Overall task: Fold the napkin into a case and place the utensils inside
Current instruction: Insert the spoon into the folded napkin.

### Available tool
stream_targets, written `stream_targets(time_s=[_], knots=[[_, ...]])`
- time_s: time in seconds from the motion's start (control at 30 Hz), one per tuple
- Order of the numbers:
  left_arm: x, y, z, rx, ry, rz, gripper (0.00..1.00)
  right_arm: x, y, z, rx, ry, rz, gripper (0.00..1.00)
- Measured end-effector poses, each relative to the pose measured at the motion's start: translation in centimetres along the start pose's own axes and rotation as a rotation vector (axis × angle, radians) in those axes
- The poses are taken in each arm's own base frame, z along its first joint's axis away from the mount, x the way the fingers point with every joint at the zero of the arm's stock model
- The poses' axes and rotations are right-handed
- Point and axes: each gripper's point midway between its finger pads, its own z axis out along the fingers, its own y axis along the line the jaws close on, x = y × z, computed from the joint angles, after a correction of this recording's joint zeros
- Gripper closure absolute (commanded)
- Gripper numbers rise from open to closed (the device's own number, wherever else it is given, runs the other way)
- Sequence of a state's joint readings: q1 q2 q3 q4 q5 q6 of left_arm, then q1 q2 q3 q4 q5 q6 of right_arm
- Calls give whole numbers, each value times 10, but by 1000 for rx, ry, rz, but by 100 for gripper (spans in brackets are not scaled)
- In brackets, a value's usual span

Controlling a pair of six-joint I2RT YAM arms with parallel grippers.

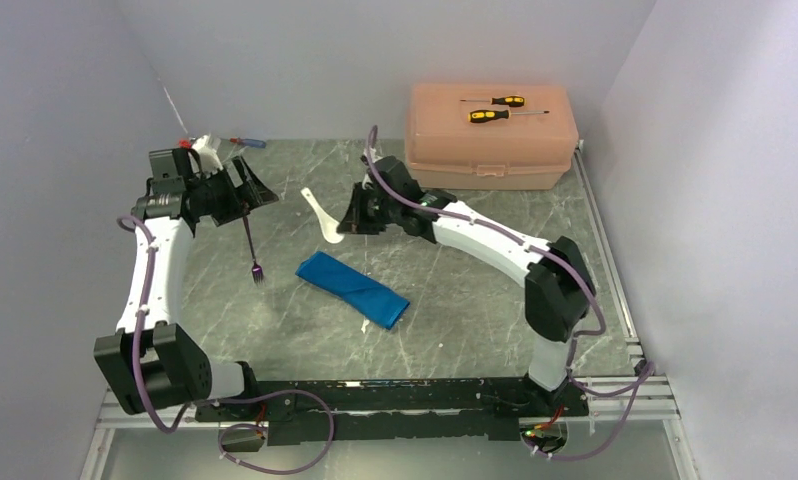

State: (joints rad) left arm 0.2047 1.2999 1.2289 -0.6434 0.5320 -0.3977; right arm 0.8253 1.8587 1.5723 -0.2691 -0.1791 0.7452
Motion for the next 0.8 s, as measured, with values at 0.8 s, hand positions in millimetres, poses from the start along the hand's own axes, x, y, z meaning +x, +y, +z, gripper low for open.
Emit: stream_targets(time_s=[0.8], knots=[[156,54,122,-33,635,585,46,173,-116,-133,229,691,48,100]])
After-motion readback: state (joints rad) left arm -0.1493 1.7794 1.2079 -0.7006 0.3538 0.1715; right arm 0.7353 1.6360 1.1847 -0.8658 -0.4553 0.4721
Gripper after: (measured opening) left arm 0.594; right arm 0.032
